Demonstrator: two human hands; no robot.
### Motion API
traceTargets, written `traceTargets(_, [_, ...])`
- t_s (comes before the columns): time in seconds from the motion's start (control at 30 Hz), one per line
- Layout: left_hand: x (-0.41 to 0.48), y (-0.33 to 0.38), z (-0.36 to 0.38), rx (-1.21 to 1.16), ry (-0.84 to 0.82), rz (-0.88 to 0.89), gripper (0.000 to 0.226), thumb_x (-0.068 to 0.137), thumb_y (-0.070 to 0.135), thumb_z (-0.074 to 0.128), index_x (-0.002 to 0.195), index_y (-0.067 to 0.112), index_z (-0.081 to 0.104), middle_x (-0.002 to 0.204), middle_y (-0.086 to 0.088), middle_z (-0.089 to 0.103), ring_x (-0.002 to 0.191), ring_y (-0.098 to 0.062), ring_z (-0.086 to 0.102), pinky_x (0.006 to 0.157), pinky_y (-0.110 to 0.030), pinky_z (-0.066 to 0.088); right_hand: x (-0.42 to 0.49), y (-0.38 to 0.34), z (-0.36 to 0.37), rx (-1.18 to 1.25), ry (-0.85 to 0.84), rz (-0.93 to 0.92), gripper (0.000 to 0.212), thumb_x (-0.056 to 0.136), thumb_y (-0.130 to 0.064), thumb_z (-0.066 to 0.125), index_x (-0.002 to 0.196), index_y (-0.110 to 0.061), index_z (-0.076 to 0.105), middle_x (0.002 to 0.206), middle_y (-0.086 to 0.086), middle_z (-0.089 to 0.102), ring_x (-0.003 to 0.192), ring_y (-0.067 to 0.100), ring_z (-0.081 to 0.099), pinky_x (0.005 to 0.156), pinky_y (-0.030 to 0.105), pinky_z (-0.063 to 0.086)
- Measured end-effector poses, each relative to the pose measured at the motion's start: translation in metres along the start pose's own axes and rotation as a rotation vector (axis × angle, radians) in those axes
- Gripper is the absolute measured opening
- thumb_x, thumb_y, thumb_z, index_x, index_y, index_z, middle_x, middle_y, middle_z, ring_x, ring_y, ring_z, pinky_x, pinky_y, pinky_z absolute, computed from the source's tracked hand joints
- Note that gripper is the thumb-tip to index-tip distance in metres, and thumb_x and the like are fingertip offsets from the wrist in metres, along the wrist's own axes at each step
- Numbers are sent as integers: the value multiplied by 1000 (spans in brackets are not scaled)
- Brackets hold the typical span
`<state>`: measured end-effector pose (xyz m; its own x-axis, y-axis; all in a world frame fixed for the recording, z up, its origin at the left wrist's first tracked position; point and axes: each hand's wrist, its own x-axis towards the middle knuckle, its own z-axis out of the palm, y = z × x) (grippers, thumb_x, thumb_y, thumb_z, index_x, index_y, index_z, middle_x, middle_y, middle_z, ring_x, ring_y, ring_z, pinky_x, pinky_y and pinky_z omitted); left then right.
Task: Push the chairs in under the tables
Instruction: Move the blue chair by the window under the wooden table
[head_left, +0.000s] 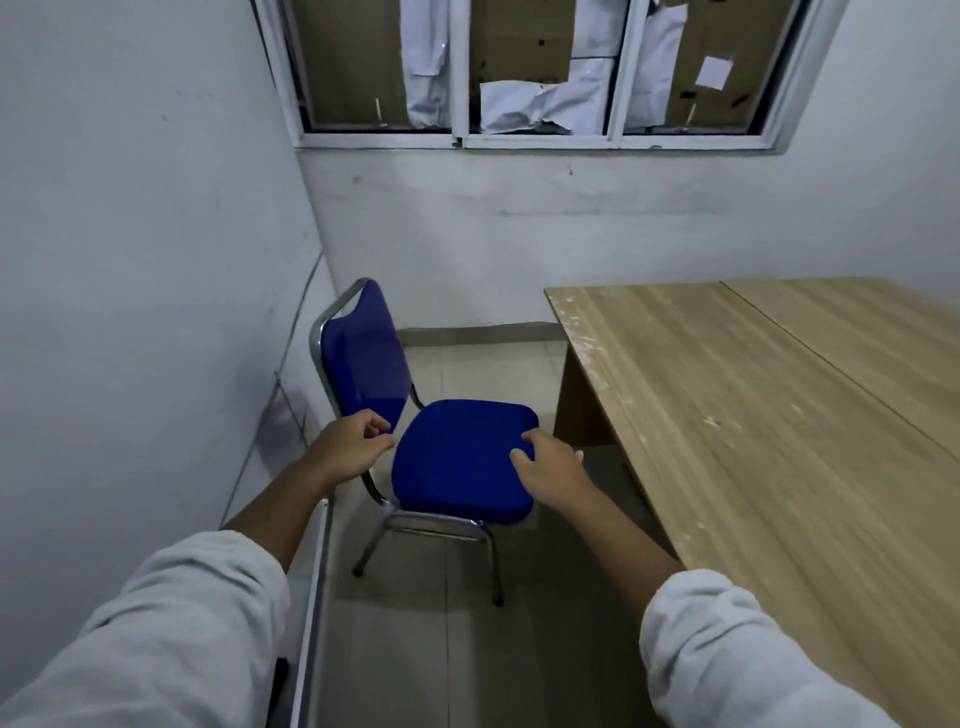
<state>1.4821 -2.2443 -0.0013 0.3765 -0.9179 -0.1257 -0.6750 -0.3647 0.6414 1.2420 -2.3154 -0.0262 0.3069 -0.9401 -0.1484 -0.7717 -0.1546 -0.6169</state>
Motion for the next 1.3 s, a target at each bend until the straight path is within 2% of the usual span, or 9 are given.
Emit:
traceTargets(0.13, [66, -33, -34, -11, 19, -49, 32, 93, 29, 55, 122, 16, 56, 120, -6, 62, 101, -19, 59, 85, -33, 50, 68, -43, 30, 11, -26, -29, 46, 99, -30, 40, 141, -14, 38, 92, -2, 59, 105, 22, 59, 120, 52, 8])
traceTargets(0.27, [117, -65, -69, 10, -9, -74, 33, 94, 30, 54, 123, 15, 57, 123, -7, 62, 100, -19, 57, 81, -30, 46, 123, -81, 59, 24, -99, -42, 48, 98, -28, 40, 143, -11, 36, 111, 7, 65, 108, 25, 59, 119, 53, 2])
traceTargets(0.47, [191, -113, -109, 32, -14, -118, 35, 93, 29, 54, 125, 14, 56, 129, -10, 59, 105, -20, 55, 86, -29, 43, 196, -128, 103, 22, -195, -99, 49, 99, -30, 40, 143, -10, 34, 135, 11, 54, 127, 29, 47, 119, 54, 5])
traceTargets(0.77, [276, -146, -134, 29, 4, -158, 36, 93, 30, 55, 125, 14, 57, 130, -9, 59, 112, -22, 56, 87, -28, 40, 292, -179, 152, 53, -305, -147, 51, 98, -32, 43, 142, -9, 34, 130, 12, 55, 118, 28, 51, 115, 53, 14])
traceTargets(0.9, [312, -152, -145, 32, -1, -147, 38, 94, 29, 53, 128, 12, 55, 133, -10, 57, 119, -23, 53, 89, -28, 40, 321, -209, 176, 63, -332, -197, 62, 96, -38, 48, 146, -9, 26, 148, 16, 36, 134, 32, 37, 114, 49, 24])
traceTargets(1.0, [340, -151, -149, 14, -33, -135, 42, 95, 33, 51, 133, 15, 50, 140, -9, 51, 127, -24, 49, 98, -32, 40, 337, -227, 198, 59, -388, -167, 84, 92, -49, 51, 152, -14, 5, 161, 17, 2, 148, 36, 7, 120, 53, 12])
traceTargets(1.1, [374, -147, -151, -18, -71, -98, 48, 97, 37, 46, 141, 18, 42, 148, -7, 44, 134, -23, 42, 102, -31, 35, 354, -247, 219, 95, -406, -115, 107, 86, -58, 55, 150, -16, -19, 158, 13, -25, 147, 36, -16, 117, 55, 2])
traceTargets(1.2, [405, -142, -151, -80, -119, -51, 52, 99, 40, 41, 147, 21, 34, 154, -4, 36, 139, -21, 36, 107, -29, 29, 372, -267, 235, 235, -325, -45, 123, 79, -55, 66, 147, -16, -28, 157, 10, -30, 146, 35, -21, 117, 57, 2])
traceTargets(1.3, [426, -139, -146, -115, -143, 32, 52, 99, 39, 41, 148, 22, 33, 154, -2, 36, 140, -19, 36, 104, -27, 29, 385, -275, 244, 344, -217, -14, 124, 77, -47, 72, 147, -21, -27, 158, 10, -26, 147, 34, -17, 119, 56, 7])
